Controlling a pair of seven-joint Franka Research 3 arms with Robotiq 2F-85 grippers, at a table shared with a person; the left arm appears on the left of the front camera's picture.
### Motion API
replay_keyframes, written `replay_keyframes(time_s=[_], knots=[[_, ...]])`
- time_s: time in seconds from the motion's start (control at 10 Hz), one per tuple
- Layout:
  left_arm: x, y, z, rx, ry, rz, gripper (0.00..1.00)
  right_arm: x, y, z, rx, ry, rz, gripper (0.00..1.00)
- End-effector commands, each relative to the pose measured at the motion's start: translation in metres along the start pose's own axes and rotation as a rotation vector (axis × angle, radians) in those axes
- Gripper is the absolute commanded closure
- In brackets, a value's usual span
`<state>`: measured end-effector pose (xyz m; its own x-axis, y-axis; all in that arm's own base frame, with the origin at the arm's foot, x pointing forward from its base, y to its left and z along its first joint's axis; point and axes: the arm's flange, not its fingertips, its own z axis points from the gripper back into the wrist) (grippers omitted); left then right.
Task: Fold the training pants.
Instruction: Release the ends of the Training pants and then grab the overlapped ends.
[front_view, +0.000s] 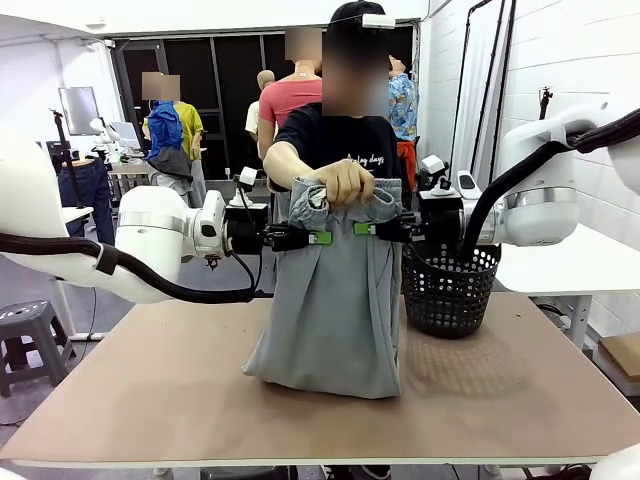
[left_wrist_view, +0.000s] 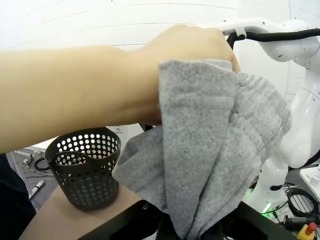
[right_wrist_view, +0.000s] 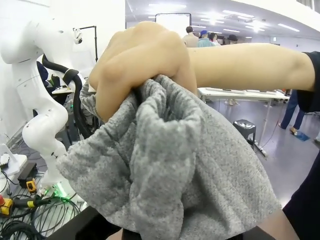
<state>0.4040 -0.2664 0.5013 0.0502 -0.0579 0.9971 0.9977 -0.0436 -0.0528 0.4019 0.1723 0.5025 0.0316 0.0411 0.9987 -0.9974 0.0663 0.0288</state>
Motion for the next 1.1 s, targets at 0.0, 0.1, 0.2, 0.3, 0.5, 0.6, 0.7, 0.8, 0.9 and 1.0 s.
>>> replay_keyframes(time_s=[0.0, 0.1, 0.2, 0.3, 0.5, 0.6, 0.7, 0.8, 0.9, 1.0], knots=[[-0.003, -0.004, -0.002, 0.021, -0.001, 0.036, 1.00, 0.007, -0.004, 0.002, 0.044, 0.008, -0.025, 1.00], [-0.005, -0.003, -0.001, 0.044, 0.005, 0.044, 1.00, 0.008, -0.004, 0.002, 0.058, 0.007, -0.018, 1.00], [-0.008, -0.001, 0.002, 0.059, 0.009, 0.051, 1.00, 0.010, -0.004, 0.001, 0.071, 0.027, -0.003, 1.00], [-0.010, 0.000, 0.005, 0.070, -0.005, 0.056, 1.00, 0.012, -0.006, -0.002, 0.069, 0.035, 0.015, 1.00], [-0.016, 0.004, 0.015, 0.107, -0.031, 0.073, 1.00, 0.018, -0.010, -0.010, 0.071, 0.071, 0.015, 1.00], [-0.018, 0.006, 0.021, 0.096, -0.070, 0.060, 1.00, 0.024, -0.016, -0.016, 0.069, 0.102, 0.031, 1.00], [-0.012, 0.005, 0.011, 0.064, -0.005, 0.053, 1.00, 0.006, -0.001, -0.004, 0.056, 0.057, 0.027, 1.00], [-0.012, 0.005, 0.011, 0.064, -0.005, 0.053, 1.00, 0.006, -0.001, -0.004, 0.056, 0.057, 0.027, 1.00], [-0.012, 0.005, 0.011, 0.064, -0.005, 0.053, 1.00, 0.006, -0.001, -0.004, 0.056, 0.057, 0.027, 1.00], [-0.012, 0.005, 0.011, 0.064, -0.005, 0.053, 1.00, 0.006, -0.001, -0.004, 0.056, 0.057, 0.027, 1.00]])
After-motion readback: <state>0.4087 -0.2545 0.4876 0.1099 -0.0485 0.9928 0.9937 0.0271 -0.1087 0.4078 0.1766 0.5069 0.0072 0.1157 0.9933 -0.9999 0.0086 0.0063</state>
